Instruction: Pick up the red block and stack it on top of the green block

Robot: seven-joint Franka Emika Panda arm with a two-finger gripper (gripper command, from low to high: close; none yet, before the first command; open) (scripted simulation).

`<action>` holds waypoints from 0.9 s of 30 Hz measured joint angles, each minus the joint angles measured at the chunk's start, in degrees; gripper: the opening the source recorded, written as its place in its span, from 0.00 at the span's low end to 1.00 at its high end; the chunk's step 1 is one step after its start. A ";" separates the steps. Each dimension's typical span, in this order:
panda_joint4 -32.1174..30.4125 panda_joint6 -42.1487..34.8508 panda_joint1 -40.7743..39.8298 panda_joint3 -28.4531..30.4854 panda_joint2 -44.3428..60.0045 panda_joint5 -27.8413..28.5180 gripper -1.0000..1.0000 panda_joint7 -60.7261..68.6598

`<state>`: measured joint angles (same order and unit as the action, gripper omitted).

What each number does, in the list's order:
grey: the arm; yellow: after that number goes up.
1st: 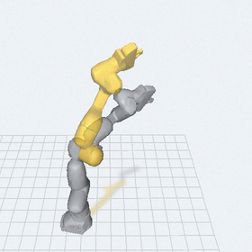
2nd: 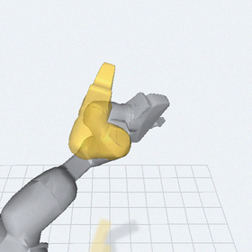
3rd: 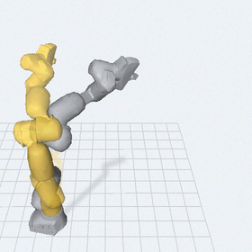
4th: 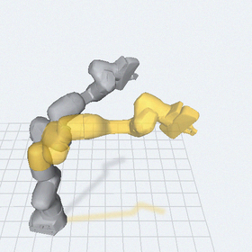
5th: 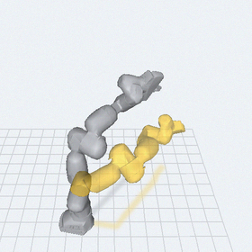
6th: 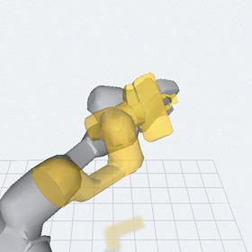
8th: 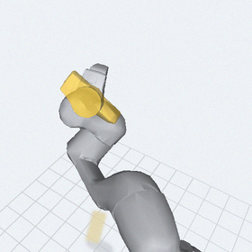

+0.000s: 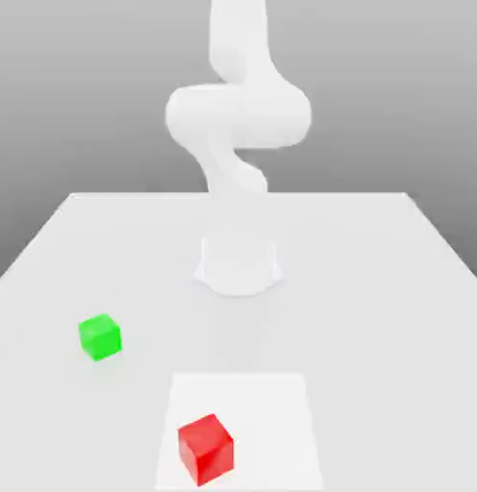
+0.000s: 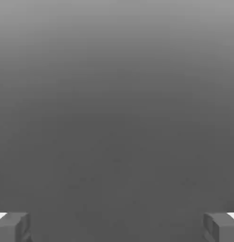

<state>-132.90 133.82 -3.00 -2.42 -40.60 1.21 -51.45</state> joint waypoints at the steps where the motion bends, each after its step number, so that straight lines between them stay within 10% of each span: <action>1: -0.48 0.88 -1.15 -0.92 2.27 0.64 0.50 -2.50; 27: -10.61 24.25 -13.12 -7.67 55.19 5.66 0.50 -51.52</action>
<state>-143.52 158.06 -16.12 -10.09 14.59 6.88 -102.98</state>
